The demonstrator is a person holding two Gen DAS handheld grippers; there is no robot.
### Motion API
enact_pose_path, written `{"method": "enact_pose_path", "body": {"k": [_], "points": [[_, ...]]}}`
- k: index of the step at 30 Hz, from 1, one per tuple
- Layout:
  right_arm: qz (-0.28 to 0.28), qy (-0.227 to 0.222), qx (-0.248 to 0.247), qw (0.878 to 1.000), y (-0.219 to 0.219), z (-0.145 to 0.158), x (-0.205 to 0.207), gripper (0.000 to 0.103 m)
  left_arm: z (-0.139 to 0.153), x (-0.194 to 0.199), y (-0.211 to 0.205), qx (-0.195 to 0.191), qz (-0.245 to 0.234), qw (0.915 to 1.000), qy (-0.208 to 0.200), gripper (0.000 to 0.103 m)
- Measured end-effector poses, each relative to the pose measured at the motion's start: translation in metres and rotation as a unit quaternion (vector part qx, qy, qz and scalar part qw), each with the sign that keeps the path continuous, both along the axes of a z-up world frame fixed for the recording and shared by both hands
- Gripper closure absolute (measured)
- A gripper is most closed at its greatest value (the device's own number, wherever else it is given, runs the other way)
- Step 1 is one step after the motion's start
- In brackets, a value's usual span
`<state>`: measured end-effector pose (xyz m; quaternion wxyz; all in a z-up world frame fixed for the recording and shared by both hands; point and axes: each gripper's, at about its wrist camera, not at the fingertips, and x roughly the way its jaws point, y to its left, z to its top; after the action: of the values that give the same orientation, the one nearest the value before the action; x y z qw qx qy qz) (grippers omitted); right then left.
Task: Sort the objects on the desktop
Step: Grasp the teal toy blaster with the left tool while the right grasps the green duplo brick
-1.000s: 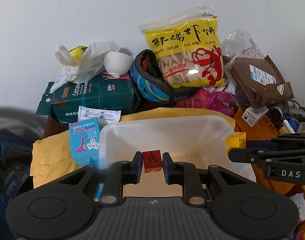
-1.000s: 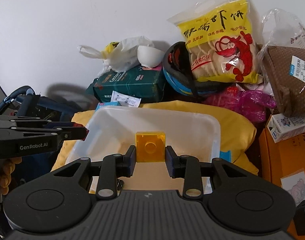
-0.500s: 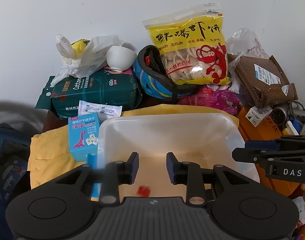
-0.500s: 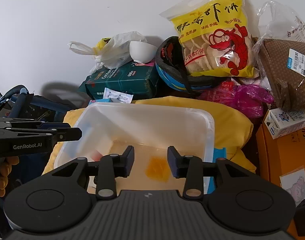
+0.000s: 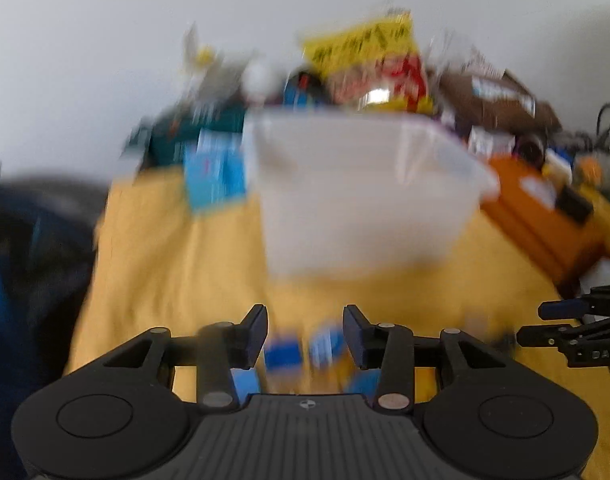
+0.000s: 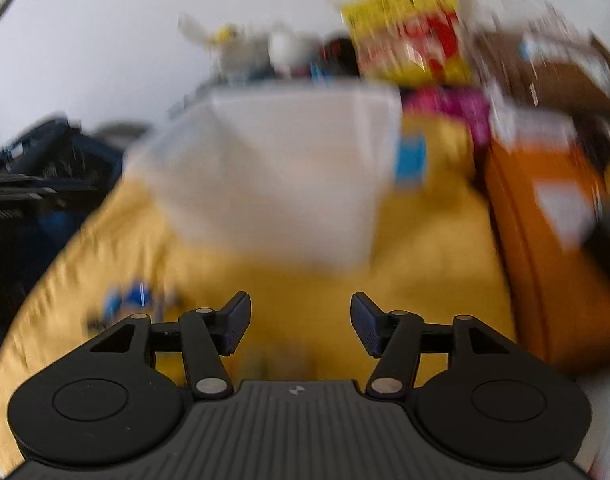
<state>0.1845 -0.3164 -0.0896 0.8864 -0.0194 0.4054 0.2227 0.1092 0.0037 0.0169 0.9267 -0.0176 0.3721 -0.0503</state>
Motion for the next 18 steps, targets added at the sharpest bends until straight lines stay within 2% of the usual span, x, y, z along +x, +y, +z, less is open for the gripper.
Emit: {"method": "enact_pose_path", "body": {"k": [2,6,14,16,18], "points": [[-0.005,0.013,-0.017,1.0,-0.003,-0.026,-0.028,0.044,-0.024,-0.028,-0.005,0.005,0.003,0.9998,0.017,0.057],[-0.012,0.024,-0.027,0.999,-0.002,-0.052,-0.055,0.042,-0.052,-0.051,-0.016,-0.005,-0.008,0.9989,0.046,0.057],[-0.017,0.023,-0.038,0.999,0.006,-0.064,-0.057,0.035,-0.07,-0.046,-0.045,-0.003,-0.03,0.9985,0.045,0.051],[-0.019,0.024,-0.034,0.999,0.008,-0.066,-0.058,0.034,-0.069,-0.042,-0.049,-0.01,-0.033,0.9985,0.042,0.044],[-0.017,0.022,-0.033,0.999,0.008,-0.065,-0.056,0.033,-0.072,-0.039,-0.054,-0.003,-0.033,0.9985,0.044,0.042]]}}
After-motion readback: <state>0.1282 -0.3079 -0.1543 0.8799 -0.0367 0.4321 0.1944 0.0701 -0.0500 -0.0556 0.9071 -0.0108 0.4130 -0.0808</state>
